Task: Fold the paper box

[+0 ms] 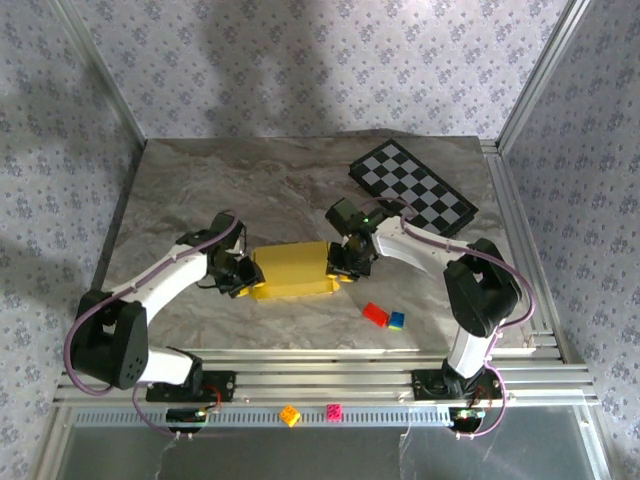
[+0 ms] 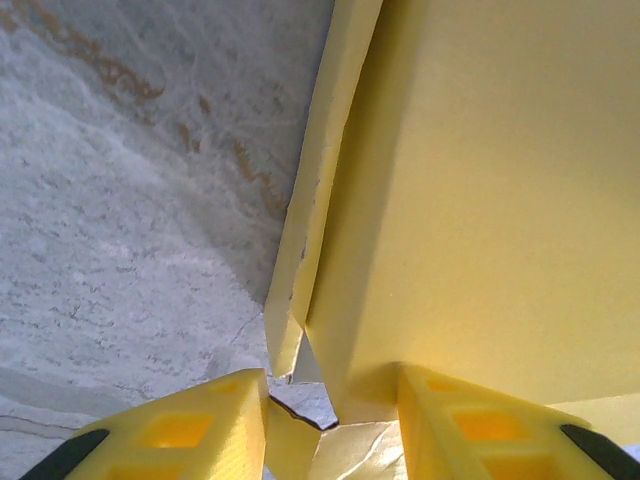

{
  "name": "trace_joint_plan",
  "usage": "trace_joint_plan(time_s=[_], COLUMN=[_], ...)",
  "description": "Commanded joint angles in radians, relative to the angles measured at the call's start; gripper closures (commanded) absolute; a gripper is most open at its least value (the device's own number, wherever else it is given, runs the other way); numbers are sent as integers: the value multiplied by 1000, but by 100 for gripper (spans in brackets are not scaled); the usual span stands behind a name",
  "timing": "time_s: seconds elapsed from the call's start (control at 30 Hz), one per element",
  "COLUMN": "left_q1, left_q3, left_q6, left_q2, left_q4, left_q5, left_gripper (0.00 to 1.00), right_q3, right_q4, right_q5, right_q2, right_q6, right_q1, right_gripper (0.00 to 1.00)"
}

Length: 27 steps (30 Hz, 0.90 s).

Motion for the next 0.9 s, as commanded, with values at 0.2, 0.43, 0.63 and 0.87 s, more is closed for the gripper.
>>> trace_joint_plan(time_s=[0.2, 0.43, 0.63, 0.87], left_q1=[-12, -12, -15, -15], left_q3=[-33, -45, -45, -42], left_q6=[4, -19, -24, -38], left_q2=[26, 39, 51, 54], left_q4=[-18, -1, 10, 15], left_q5=[17, 37, 38, 37], left_gripper=[56, 59, 60, 60], right_q3=[-34, -52, -25, -31], right_q4=[-16, 14, 18, 41], right_q5=[-43, -58, -51, -78], right_q2=[23, 30, 64, 64], right_q6=[-7, 9, 6, 32], right_q1=[26, 42, 42, 37], right_gripper=[72, 71, 73, 73])
